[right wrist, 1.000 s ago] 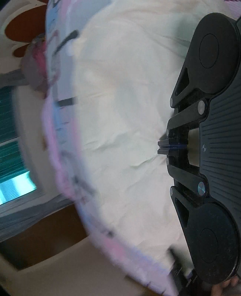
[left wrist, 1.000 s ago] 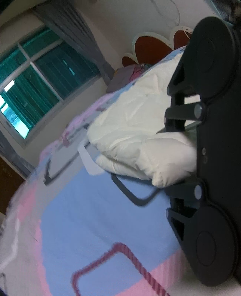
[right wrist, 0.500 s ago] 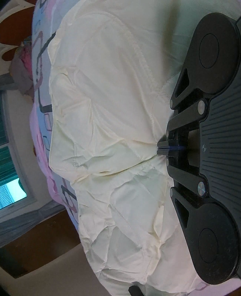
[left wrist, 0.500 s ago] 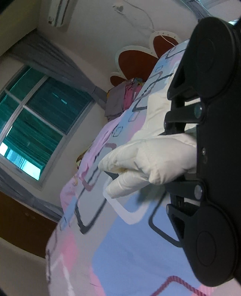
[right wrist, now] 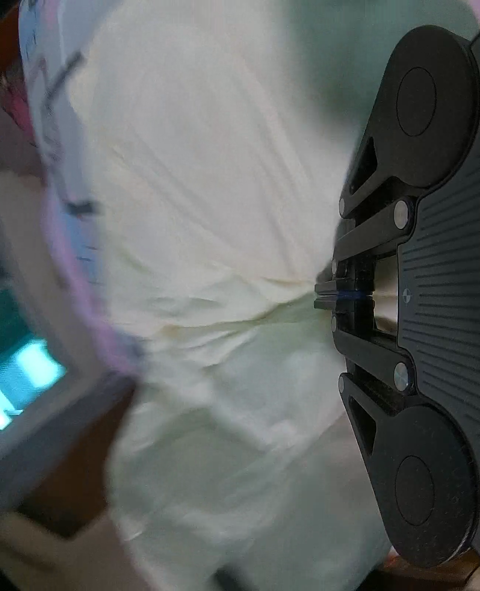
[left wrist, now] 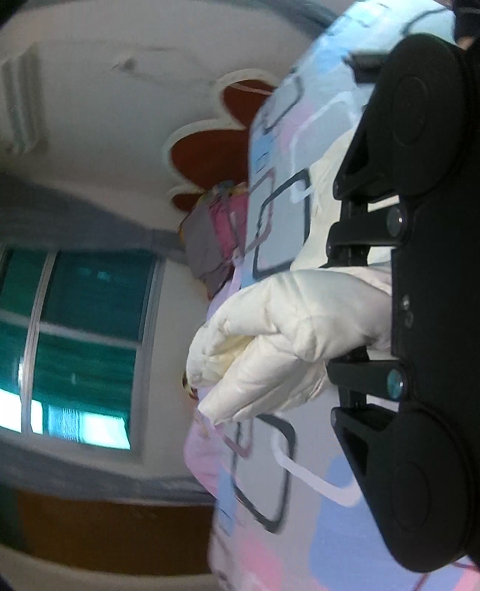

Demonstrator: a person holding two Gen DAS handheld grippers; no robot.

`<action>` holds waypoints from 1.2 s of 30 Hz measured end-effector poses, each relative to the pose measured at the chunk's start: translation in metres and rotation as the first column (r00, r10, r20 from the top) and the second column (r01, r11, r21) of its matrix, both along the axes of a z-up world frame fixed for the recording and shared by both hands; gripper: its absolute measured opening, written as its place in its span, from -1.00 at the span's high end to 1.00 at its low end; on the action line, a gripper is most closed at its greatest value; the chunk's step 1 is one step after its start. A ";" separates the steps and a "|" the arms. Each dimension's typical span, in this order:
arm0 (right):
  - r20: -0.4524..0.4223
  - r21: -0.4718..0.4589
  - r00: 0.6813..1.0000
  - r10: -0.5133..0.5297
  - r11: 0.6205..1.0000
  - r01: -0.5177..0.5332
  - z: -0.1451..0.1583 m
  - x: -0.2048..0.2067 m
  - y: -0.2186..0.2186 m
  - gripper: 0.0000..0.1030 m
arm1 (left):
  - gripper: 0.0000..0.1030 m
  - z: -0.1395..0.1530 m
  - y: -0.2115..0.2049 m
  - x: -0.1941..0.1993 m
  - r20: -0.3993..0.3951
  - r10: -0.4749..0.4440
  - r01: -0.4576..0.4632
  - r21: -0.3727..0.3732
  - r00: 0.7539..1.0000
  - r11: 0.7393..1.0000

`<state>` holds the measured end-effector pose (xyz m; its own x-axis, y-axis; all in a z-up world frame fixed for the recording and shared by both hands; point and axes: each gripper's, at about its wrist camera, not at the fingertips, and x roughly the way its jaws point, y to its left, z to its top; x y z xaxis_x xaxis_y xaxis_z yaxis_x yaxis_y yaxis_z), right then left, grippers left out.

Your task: Fold large clothes

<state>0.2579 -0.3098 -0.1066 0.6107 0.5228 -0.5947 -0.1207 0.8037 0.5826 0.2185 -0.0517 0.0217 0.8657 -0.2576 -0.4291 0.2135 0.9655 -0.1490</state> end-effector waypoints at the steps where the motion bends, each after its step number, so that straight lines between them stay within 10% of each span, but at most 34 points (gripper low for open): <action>1: 0.008 0.002 1.000 -0.019 1.000 0.019 0.003 -0.004 -0.016 1.00 | 0.56 0.003 -0.012 0.001 -0.001 -0.014 0.014 0.020 1.000 1.000; 10: 0.019 -0.006 0.967 -0.253 0.967 0.253 0.013 -0.046 -0.152 1.00 | 0.31 -0.011 -0.129 0.017 -0.086 -0.245 0.252 0.091 0.966 0.963; 20: -0.019 -0.012 0.936 -0.352 0.936 0.352 0.004 -0.082 -0.211 1.00 | -0.08 -0.117 -0.212 0.053 -0.298 -0.394 0.399 -0.047 0.869 0.916; 25: -0.021 -0.011 0.924 -0.382 0.924 0.382 0.014 -0.089 -0.219 1.00 | -0.45 -0.104 -0.216 0.050 -0.320 -0.448 0.449 -0.076 0.835 0.890; 27: -0.003 -0.019 0.918 -0.397 0.917 0.397 0.023 -0.085 -0.218 0.76 | -0.76 -0.089 -0.207 0.041 -0.307 -0.483 0.460 -0.149 0.820 0.875; 28: 0.018 -0.014 0.916 -0.400 0.916 0.400 0.027 -0.081 -0.218 -0.02 | -0.76 -0.080 -0.197 0.036 -0.286 -0.502 0.466 -0.188 0.816 0.865; 29: 0.060 -0.013 0.912 -0.405 0.914 0.407 0.035 -0.081 -0.214 -0.44 | -0.76 -0.068 -0.185 0.031 -0.250 -0.509 0.463 -0.222 0.824 0.858; 32: 0.128 0.001 0.930 -0.346 0.937 0.349 0.056 -0.068 -0.202 -0.43 | -0.67 -0.041 -0.147 0.028 -0.144 -0.475 0.424 -0.283 0.868 0.860; 36: 0.187 0.042 0.946 -0.266 0.964 0.263 0.083 -0.033 -0.182 -0.20 | -0.41 -0.031 -0.082 0.057 -0.075 -0.282 0.256 -0.248 0.956 0.934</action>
